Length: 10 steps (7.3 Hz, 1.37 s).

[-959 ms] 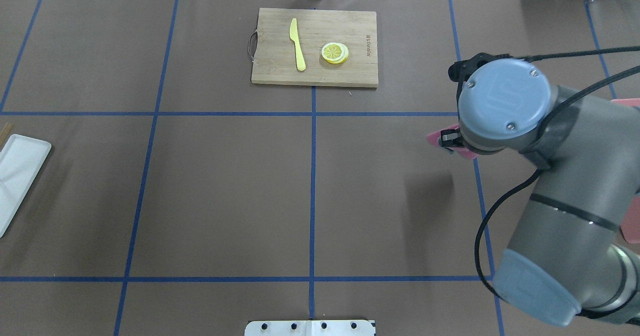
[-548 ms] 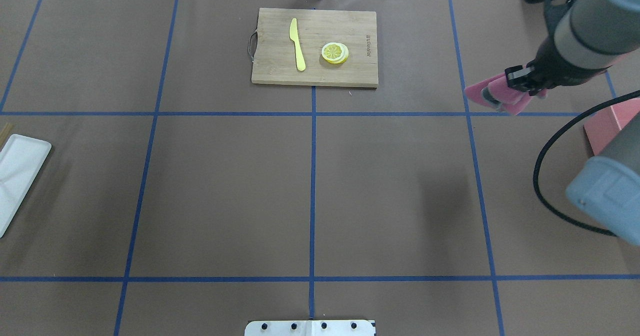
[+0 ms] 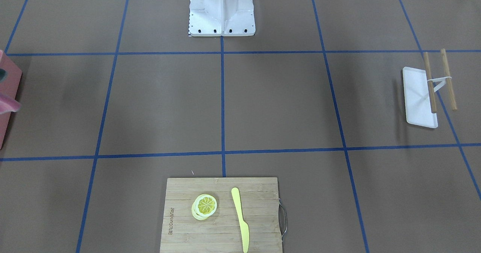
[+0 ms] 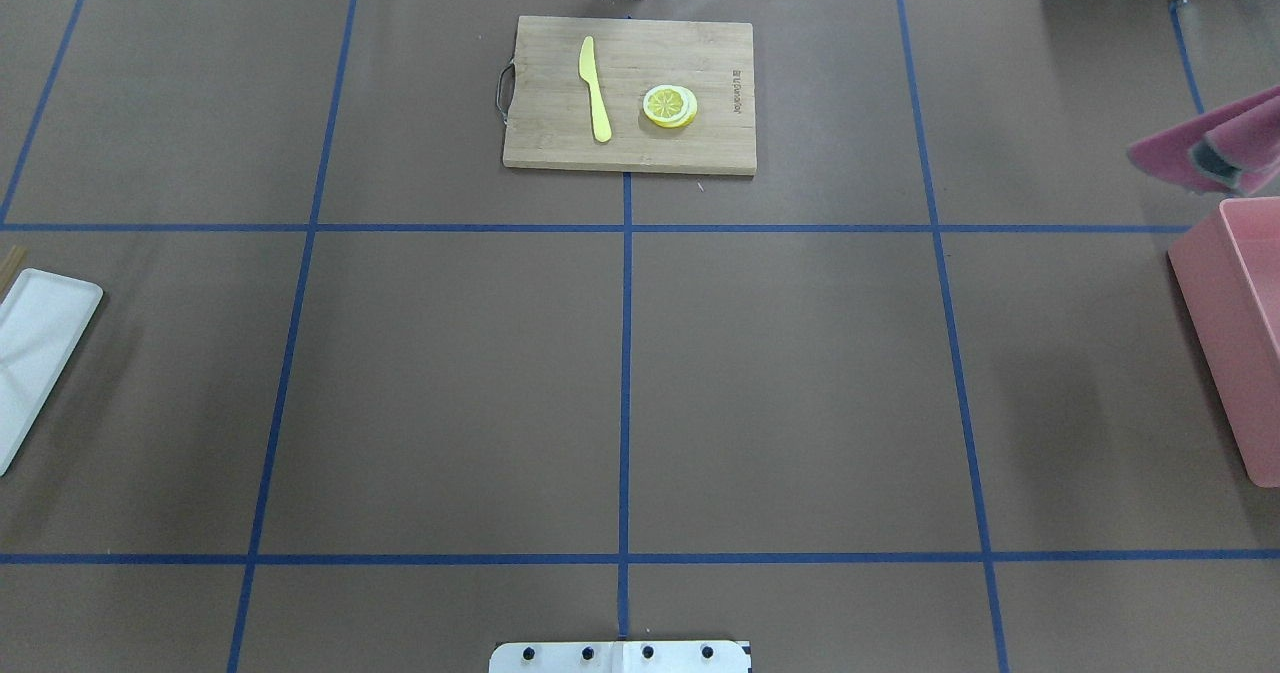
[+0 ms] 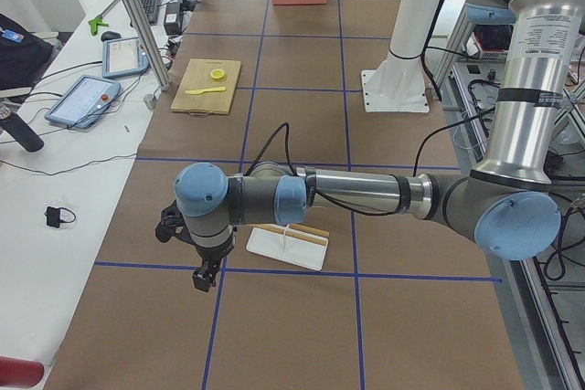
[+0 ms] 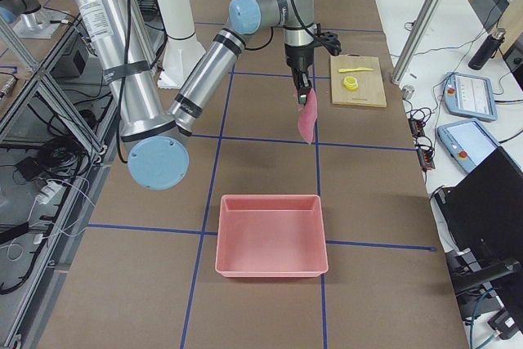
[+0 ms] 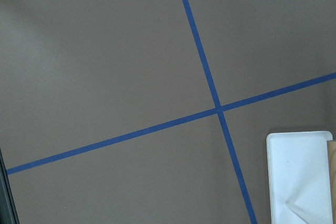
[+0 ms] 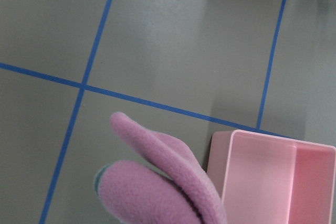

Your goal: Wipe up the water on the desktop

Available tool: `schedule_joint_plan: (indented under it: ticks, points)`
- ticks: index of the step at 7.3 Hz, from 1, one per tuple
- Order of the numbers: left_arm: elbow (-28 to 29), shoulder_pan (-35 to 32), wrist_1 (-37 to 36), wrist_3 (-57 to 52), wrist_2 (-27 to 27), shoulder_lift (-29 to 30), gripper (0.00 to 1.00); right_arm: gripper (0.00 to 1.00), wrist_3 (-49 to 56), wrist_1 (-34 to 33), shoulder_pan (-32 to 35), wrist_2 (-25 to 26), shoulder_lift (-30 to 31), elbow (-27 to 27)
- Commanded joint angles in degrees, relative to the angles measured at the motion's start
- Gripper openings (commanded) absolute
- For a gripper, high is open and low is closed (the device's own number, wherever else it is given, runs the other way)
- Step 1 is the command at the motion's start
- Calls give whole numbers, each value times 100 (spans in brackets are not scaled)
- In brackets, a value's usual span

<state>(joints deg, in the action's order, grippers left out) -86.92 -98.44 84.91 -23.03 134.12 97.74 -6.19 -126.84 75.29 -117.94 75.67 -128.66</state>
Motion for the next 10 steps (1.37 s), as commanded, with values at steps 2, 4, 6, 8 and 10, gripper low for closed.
schedule_joint_plan:
  ticks: [2,4,6,8,10]
  points:
    - [0,0,-1,0,0,0,99,0,1663,1012,889,-264,1855,78]
    - [0,9,17,0,0,0,99,0,1752,2542,926,-555,3071,480]
    - [9,9,78,0,0,-9,99,0,1909,3810,943,-599,3610,1208]
    - [9,17,78,0,0,-9,99,15,2139,4315,1005,-941,3928,1414]
    - [17,18,78,0,0,-9,99,47,2139,4588,1005,-942,4174,1423]
